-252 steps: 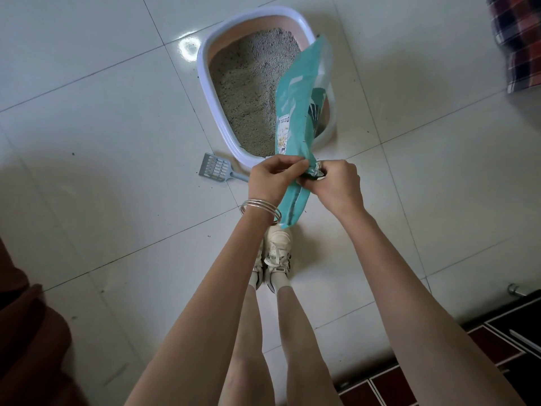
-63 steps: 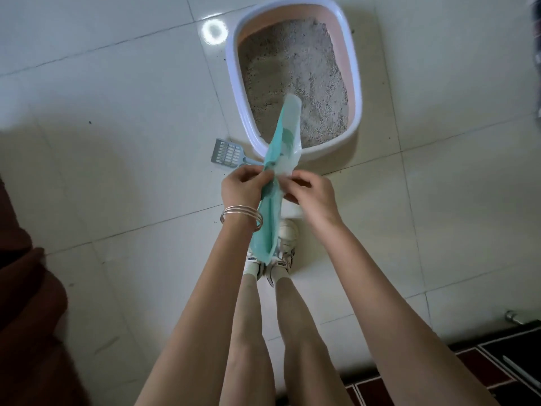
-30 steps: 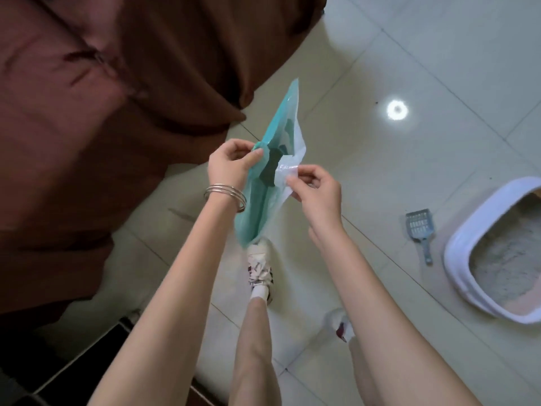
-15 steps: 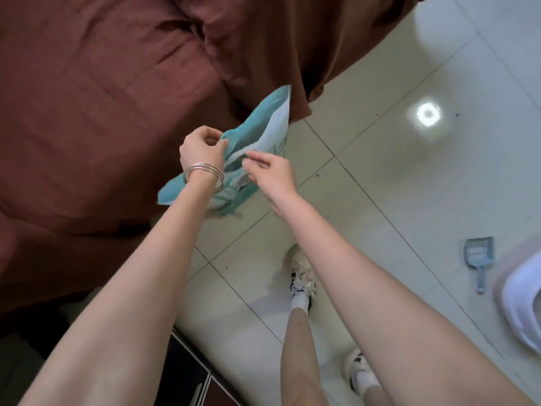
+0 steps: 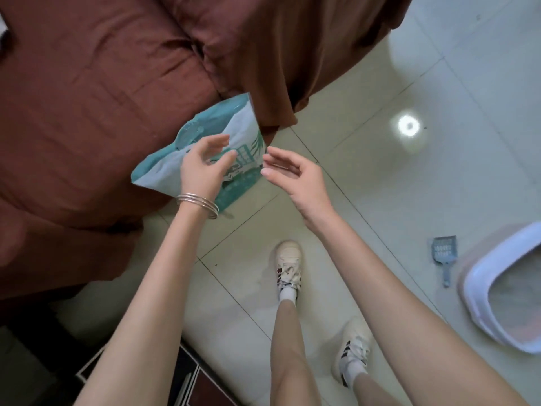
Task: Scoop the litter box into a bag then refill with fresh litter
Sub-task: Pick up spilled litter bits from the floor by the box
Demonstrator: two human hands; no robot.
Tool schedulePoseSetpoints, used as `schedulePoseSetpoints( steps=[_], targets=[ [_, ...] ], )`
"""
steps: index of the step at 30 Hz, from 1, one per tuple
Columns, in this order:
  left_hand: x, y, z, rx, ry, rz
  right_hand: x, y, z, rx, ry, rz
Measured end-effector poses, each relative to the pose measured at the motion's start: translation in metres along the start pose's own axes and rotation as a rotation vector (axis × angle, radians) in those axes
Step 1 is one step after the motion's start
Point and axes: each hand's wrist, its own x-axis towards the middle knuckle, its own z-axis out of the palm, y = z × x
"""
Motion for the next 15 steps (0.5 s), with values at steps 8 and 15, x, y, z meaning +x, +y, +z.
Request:
schedulePoseSetpoints(
  steps=[8, 15],
  targets=[
    [-0.110, 0.192, 0.012, -0.128, -0.475, 0.164, -0.145, -0.150, -0.104, -0.068, 0.138, -0.214],
    [-0.231, 0.361, 0.045, -0.087, -0.723, 0.331, -0.309, -0.240, -0.201, 0.086, 0.430, -0.371]
  ],
)
